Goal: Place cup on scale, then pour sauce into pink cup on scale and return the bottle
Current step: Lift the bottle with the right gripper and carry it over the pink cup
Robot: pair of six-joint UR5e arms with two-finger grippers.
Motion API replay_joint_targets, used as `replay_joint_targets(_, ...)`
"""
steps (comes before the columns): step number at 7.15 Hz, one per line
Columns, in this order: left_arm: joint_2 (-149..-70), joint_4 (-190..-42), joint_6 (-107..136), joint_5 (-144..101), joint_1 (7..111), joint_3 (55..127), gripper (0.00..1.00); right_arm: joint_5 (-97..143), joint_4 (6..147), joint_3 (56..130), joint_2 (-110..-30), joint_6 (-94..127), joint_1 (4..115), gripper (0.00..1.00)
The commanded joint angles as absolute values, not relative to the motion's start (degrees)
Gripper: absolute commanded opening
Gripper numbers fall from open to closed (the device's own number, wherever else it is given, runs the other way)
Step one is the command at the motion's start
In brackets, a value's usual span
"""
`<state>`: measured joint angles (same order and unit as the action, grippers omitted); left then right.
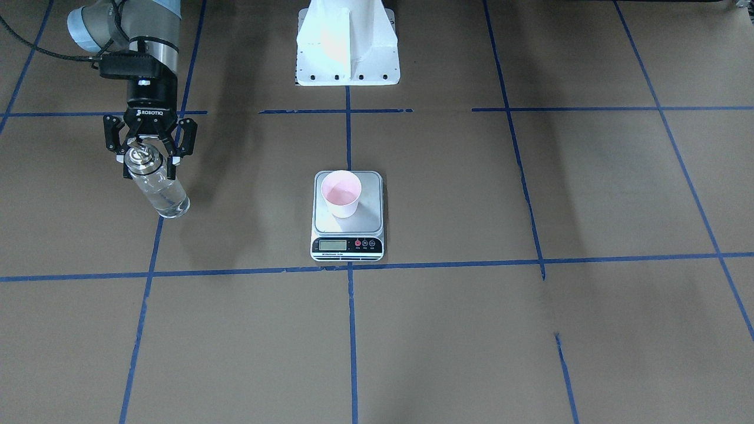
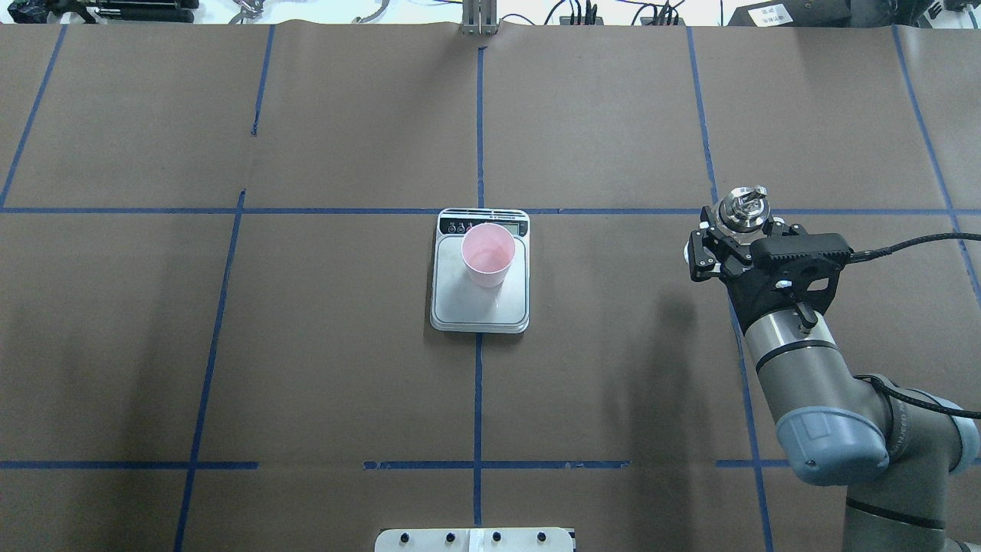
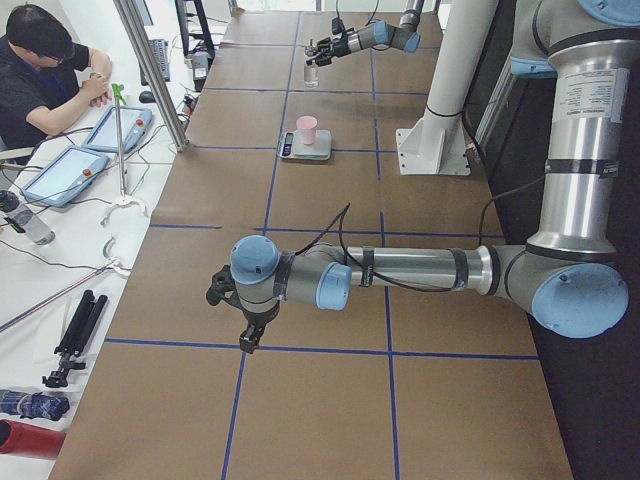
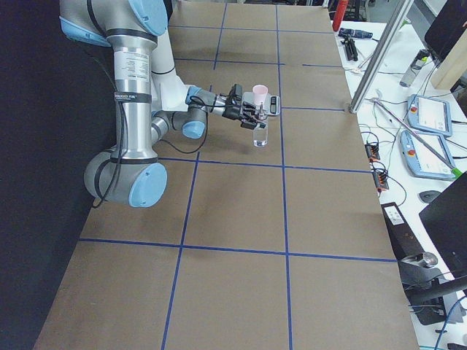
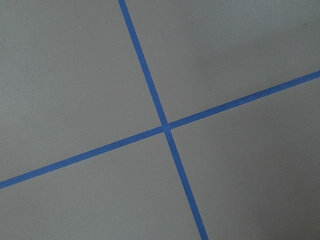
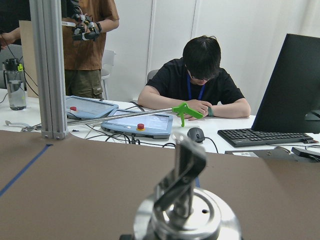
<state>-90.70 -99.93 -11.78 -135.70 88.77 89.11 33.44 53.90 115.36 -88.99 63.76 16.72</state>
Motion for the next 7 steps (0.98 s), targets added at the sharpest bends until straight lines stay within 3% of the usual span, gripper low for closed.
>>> replay_joint_targets(1,-90.70,-99.93,-11.78,-135.70,88.77,89.12,1.00,33.66,54.14,115.67,-85.08,61.96,17.14,0.00)
replay_joint_targets(6,-90.70,-99.84,-11.78,-135.70,88.77,89.12,1.00,36.92,61.56,115.31,-81.76,45.85,18.72,0.00)
replay_joint_targets(7,-90.62,-99.76,-11.78,-135.62,88.77,89.12,1.00,36.74,68.05,113.57,-75.04,39.87,18.72,0.00)
